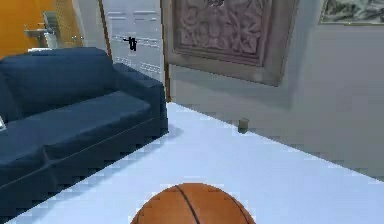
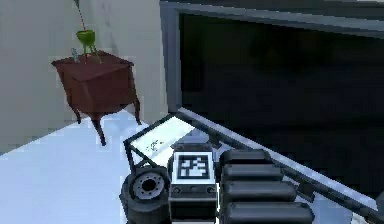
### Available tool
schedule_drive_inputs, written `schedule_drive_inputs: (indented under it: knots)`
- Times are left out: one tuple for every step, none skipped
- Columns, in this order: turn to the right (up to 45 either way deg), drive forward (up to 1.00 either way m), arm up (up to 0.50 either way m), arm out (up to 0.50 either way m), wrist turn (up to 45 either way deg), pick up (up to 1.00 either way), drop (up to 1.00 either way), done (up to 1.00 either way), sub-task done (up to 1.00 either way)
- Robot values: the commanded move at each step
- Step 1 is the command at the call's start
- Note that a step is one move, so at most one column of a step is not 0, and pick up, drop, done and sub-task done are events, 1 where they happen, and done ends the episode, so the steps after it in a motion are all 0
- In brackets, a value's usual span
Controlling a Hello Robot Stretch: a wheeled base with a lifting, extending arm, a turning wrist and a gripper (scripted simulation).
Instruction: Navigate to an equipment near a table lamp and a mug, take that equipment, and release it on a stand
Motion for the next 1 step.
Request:
schedule_drive_inputs:
  knots:
    - [45.0,0.0,0.0,0.0,0.0,0.0,0.0,0.0,0.0]
